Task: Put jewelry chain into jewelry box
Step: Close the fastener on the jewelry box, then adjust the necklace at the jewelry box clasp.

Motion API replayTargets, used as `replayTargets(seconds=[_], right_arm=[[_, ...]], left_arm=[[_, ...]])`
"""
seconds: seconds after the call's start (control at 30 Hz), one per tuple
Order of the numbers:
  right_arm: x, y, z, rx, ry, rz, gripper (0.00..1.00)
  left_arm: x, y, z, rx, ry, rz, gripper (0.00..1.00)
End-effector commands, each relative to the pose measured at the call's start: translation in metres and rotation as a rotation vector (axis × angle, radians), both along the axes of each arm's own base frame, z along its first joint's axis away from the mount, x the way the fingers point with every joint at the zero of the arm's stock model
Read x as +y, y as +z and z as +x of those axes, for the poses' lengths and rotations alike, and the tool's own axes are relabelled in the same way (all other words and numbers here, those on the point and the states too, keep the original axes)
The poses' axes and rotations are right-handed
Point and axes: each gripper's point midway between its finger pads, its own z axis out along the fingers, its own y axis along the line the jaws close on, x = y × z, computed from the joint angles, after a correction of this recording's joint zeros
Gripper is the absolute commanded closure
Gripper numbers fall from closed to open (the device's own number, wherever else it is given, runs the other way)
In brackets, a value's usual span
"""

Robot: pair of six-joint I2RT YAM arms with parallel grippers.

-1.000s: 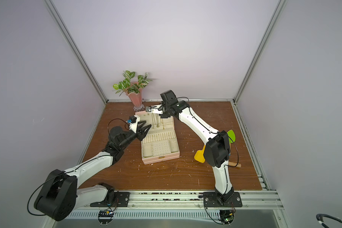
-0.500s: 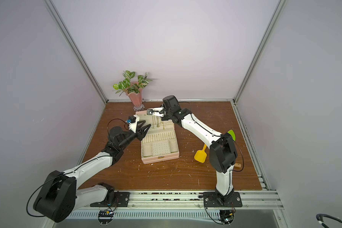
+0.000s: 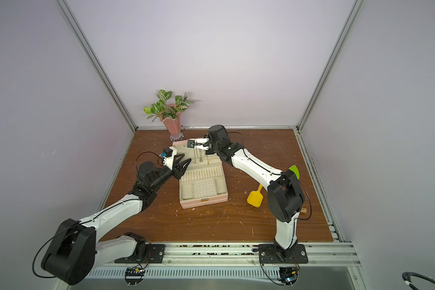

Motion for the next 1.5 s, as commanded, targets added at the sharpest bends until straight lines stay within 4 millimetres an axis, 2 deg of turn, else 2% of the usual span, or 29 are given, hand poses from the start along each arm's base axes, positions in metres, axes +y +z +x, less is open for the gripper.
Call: replayTargets(seconds=[0.0,0.13,0.27,0.4,0.6,0.73,0.83,0.97,1.07,1.47], right_arm=[[-0.011,0.015,-0.012,0.025,-0.014,0.042,0.63],[-0.009,0.058,-0.028,-0.003,0.007,0.194,0.49],[-0.019,0.089,-0.045,-0.014,-0.021,0.389,0.4],[-0.037,0.097,-0.069,0.03,-0.034,0.594,0.37],[-0.071,0.078,-0.111,0.117,-0.019,0.851,0.34],[-0.1,0.059,-0.124,0.146,-0.052,0.968,0.33],[-0.113,0.044,-0.134,0.173,-0.063,1.009,0.32],[-0.124,0.028,-0.143,0.199,-0.075,1.027,0.32],[-0.128,0.026,-0.145,0.203,-0.07,1.043,0.32],[-0.136,0.021,-0.142,0.215,-0.081,1.068,0.32]], left_arm=[[0.0,0.002,-0.004,-0.023,-0.001,0.037,0.52],[-0.011,-0.003,-0.008,-0.041,-0.009,0.126,0.53],[-0.021,-0.006,-0.009,-0.032,-0.026,0.186,0.57],[-0.036,-0.009,-0.012,-0.049,-0.08,0.237,0.59],[-0.065,-0.031,0.001,-0.023,-0.107,0.422,0.62],[-0.077,-0.039,0.02,-0.017,-0.096,0.502,0.64],[-0.08,-0.046,0.035,-0.018,-0.072,0.549,0.66],[-0.081,-0.064,0.053,0.01,-0.048,0.629,0.68],[-0.077,-0.068,0.061,0.015,-0.018,0.667,0.69],[-0.064,-0.079,0.065,0.024,0.041,0.733,0.69]])
